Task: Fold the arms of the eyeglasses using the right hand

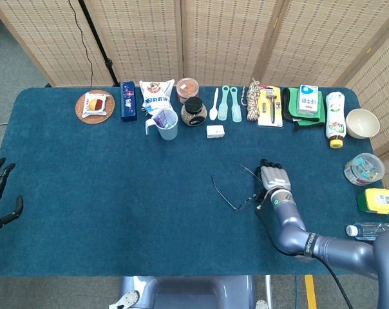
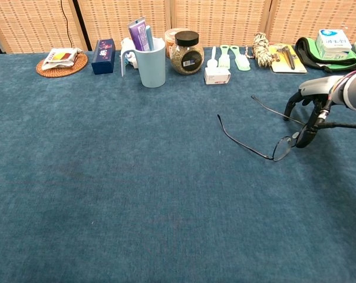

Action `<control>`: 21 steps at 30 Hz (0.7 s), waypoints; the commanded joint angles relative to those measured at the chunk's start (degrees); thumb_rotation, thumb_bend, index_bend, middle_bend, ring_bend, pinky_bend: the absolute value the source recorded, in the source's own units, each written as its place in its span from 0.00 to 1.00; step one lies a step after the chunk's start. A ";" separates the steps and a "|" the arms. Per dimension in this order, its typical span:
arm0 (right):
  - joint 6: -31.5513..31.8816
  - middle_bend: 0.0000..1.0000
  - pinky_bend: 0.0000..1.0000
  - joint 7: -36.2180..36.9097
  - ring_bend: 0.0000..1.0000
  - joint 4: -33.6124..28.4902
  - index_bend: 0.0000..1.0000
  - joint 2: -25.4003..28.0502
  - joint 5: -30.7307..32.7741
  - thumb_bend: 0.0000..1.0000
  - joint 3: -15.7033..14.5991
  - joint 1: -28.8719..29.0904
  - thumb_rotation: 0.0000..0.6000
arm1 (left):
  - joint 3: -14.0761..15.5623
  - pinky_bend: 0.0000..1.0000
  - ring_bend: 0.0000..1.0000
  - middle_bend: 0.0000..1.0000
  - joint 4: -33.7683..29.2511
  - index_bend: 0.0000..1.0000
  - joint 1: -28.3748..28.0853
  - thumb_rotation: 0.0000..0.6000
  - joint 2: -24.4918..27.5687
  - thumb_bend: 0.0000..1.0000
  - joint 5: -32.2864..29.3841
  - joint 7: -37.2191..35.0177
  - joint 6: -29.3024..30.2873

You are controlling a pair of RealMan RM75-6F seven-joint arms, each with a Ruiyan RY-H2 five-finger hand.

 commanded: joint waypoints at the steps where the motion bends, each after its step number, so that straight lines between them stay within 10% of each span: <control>1: -0.01 0.00 0.00 0.00 0.00 0.23 0.32 -0.17 -0.02 0.03 0.03 0.09 1.00 | 0.02 0.05 0.03 0.00 -0.04 0.09 0.05 0.63 0.06 0.50 -0.06 0.00 -0.02; 21: 1.45 0.14 0.00 3.97 0.06 2.12 0.54 -1.52 -3.27 0.15 1.12 -2.55 1.00 | 0.00 0.05 0.02 0.00 -1.21 0.10 0.05 0.64 0.43 0.50 0.25 0.64 0.14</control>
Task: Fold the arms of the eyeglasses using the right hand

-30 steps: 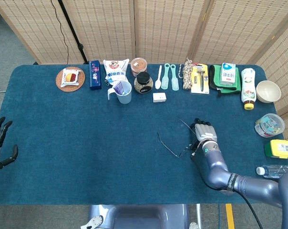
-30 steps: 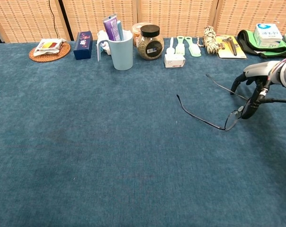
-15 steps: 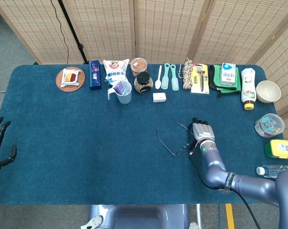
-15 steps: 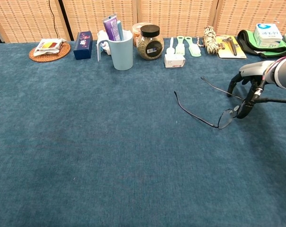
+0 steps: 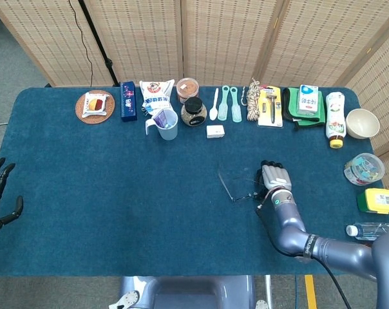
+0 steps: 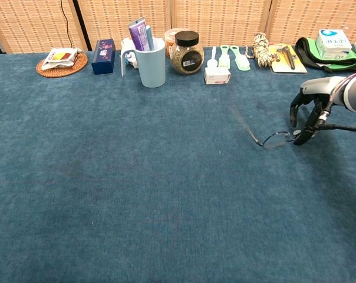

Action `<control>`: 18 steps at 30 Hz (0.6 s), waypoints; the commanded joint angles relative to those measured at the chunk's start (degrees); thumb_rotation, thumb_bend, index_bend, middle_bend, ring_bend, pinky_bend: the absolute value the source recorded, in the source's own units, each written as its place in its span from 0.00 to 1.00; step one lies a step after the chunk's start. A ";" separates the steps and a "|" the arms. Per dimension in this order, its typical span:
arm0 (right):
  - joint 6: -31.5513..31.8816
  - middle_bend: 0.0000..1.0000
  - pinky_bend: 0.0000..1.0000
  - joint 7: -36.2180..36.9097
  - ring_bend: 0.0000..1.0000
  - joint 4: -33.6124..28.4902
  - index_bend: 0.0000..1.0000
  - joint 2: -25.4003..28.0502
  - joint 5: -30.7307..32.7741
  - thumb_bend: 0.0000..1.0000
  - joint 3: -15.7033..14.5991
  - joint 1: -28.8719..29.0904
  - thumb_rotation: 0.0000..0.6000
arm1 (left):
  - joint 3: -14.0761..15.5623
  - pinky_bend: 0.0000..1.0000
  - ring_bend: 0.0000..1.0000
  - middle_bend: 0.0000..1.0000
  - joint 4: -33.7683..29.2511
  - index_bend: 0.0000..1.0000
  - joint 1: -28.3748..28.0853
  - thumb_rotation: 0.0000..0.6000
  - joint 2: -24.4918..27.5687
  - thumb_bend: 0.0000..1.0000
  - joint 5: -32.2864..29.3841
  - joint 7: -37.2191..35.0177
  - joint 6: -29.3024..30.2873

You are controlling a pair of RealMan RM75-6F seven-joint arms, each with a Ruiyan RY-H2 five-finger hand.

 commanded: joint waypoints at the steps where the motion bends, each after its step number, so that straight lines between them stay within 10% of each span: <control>1: 0.23 0.14 0.00 0.66 0.07 0.13 0.55 -0.02 -0.77 0.15 0.17 -0.64 1.00 | 0.01 0.05 0.02 0.00 -0.18 0.10 -0.07 0.64 0.00 0.50 0.06 0.12 -0.09; 18: -0.13 0.16 0.00 1.45 0.08 2.27 0.58 -0.34 -2.07 0.15 0.86 -1.96 1.00 | -0.06 0.05 0.01 0.00 -0.97 0.10 -0.39 0.63 0.16 0.50 0.01 1.02 -0.47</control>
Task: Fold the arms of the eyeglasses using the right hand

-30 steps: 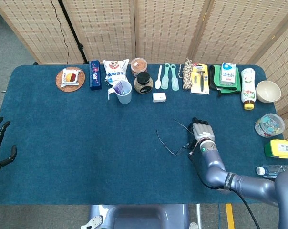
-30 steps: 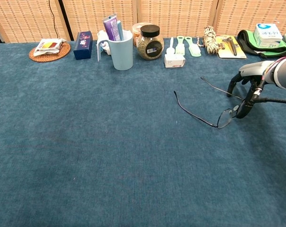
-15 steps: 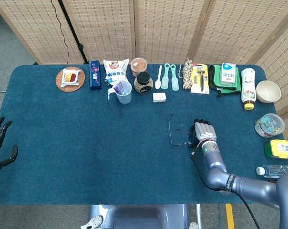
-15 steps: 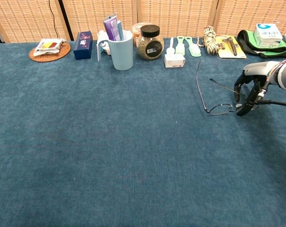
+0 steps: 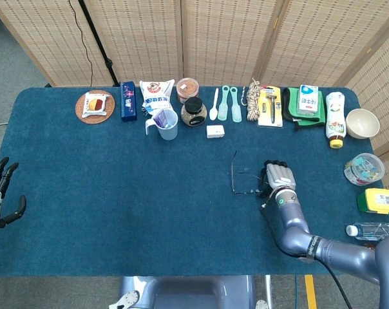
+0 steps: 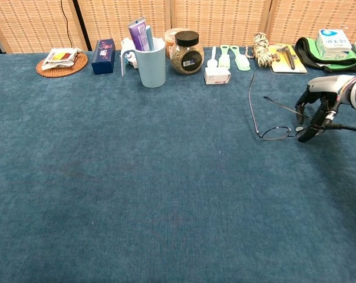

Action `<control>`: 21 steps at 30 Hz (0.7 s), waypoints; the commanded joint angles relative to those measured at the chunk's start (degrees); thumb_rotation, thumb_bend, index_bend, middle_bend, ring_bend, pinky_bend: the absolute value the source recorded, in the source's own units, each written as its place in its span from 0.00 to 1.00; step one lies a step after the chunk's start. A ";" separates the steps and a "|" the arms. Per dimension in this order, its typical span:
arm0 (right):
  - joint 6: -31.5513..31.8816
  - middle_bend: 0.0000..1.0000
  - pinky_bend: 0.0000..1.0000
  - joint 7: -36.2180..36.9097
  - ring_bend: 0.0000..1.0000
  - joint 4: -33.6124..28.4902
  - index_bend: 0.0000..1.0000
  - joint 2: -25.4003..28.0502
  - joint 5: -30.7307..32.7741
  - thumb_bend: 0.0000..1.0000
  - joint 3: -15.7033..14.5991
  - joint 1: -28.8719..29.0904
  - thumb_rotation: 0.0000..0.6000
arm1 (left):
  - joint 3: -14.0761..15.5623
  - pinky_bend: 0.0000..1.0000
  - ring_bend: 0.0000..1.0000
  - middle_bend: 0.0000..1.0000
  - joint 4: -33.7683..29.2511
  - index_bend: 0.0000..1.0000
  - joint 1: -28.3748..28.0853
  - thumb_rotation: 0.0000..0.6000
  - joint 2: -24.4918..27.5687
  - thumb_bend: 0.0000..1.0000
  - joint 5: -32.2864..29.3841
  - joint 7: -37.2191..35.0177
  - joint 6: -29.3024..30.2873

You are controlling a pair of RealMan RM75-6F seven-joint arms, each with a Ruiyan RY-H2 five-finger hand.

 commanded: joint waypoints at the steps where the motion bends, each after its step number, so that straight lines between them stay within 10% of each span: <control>1: -0.17 0.16 0.00 -0.43 0.08 0.40 0.58 -0.02 0.20 0.15 0.10 0.14 1.00 | 0.00 0.05 0.01 0.00 -0.09 0.10 -0.03 0.64 0.04 0.50 -0.03 0.06 -0.06; 21: 0.42 0.16 0.00 -3.39 0.09 5.01 0.57 -2.44 1.31 0.19 0.68 0.86 1.00 | 0.21 0.05 0.01 0.00 0.27 0.11 0.18 0.63 0.17 0.50 -0.39 -0.31 -0.26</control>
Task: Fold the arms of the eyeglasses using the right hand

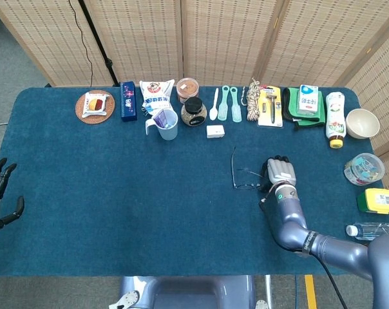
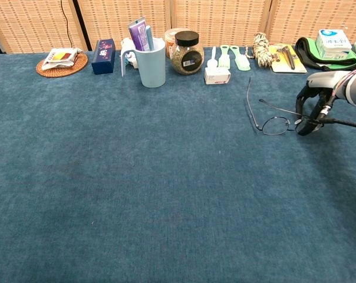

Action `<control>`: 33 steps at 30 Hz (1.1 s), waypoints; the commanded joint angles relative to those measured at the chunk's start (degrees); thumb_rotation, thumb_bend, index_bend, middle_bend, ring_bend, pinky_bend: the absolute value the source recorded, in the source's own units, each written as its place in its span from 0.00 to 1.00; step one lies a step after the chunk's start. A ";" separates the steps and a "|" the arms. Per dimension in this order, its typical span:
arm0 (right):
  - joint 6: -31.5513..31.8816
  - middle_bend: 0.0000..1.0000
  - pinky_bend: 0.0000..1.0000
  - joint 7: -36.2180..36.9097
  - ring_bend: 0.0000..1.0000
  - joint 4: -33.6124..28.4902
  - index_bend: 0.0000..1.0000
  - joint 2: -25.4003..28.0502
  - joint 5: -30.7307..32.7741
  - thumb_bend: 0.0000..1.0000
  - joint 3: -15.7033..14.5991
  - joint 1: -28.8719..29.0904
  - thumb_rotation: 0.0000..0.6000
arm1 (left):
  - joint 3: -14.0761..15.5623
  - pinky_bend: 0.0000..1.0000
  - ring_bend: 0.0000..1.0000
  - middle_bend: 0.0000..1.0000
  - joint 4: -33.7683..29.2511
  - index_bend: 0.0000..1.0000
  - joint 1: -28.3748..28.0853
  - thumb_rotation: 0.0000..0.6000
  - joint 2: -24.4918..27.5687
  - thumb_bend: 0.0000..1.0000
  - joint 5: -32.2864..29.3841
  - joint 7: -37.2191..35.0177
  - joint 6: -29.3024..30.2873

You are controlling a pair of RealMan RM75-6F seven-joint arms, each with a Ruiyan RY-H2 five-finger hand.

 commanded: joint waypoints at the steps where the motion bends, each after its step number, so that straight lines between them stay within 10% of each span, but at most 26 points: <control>1: 0.39 0.17 0.00 -0.37 0.10 0.51 0.58 -0.34 0.07 0.20 0.18 -0.03 1.00 | 0.01 0.05 0.01 0.00 0.05 0.11 -0.01 0.63 -0.05 0.50 0.08 -0.05 0.03; 26: -1.37 0.22 0.00 -5.13 0.13 5.77 0.65 -2.41 5.52 0.24 1.96 0.30 1.00 | 0.18 0.05 0.01 0.00 0.01 0.12 -0.05 0.64 -0.12 0.50 -0.39 0.16 -0.61; 33: -1.84 0.14 0.00 -4.65 0.11 3.85 0.43 -0.64 4.67 0.24 2.17 -0.69 1.00 | 0.17 0.05 0.01 0.00 -0.22 0.12 -0.50 0.63 -0.26 0.50 -0.06 0.38 -1.09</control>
